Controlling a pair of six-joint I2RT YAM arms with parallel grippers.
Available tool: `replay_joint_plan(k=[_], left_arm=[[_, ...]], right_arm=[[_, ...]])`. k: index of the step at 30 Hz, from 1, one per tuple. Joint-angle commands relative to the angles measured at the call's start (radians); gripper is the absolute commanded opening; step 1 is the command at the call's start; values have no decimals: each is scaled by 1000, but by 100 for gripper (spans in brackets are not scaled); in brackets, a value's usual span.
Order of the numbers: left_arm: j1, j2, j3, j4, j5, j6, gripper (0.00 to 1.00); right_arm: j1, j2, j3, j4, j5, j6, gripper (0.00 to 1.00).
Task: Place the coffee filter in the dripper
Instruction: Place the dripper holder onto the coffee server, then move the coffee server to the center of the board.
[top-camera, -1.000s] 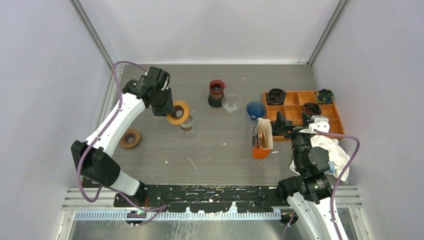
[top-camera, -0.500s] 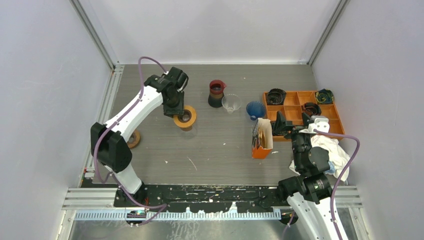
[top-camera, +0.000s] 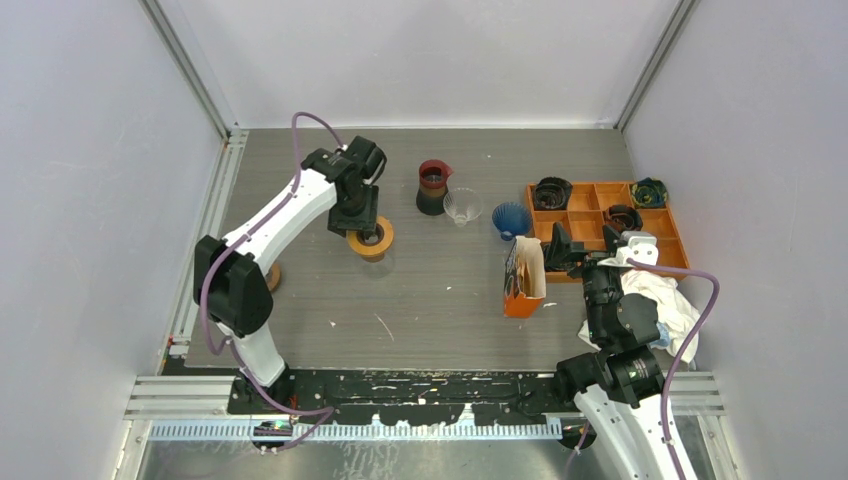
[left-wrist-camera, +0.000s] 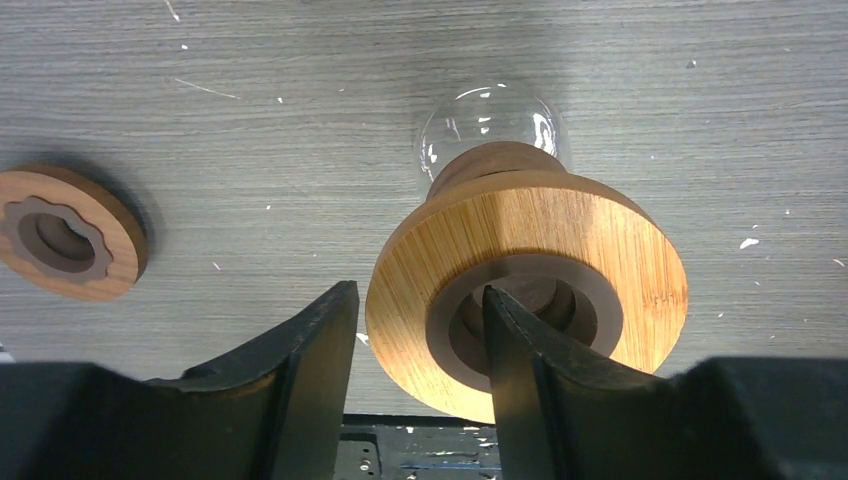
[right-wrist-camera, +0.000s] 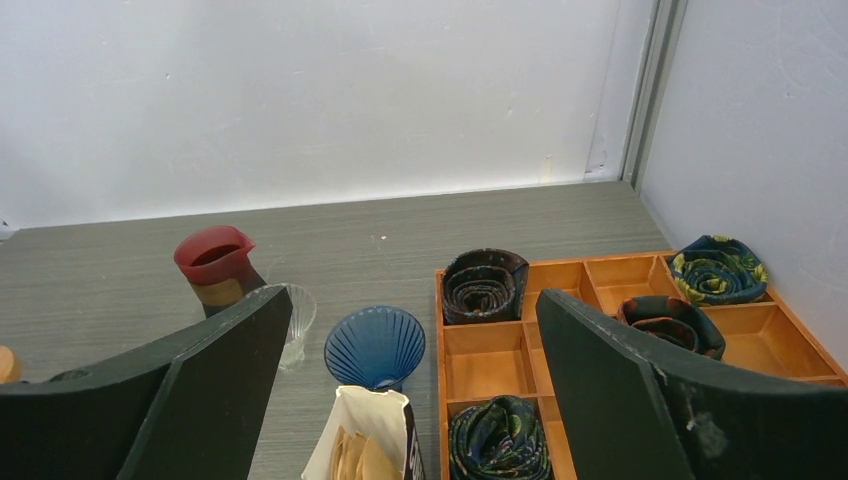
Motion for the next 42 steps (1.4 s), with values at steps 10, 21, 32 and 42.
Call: replay_joint_plan(k=[10,21,32,42], left_arm=[[-11,-92,39,-1,-63,-27,62],[-2,-273,-112,120,-20,-54,75],[-3,-457,-356,210,105,-110,78],[-4,-444,-437,248,115,-128,77]], right_arm=[[8,7,6,61,-8,-8,100],[8,83,59,21,-74,-14,100],[9,118,56,12,-65,-27,100],[8,117,48,10,-55,-31,100]])
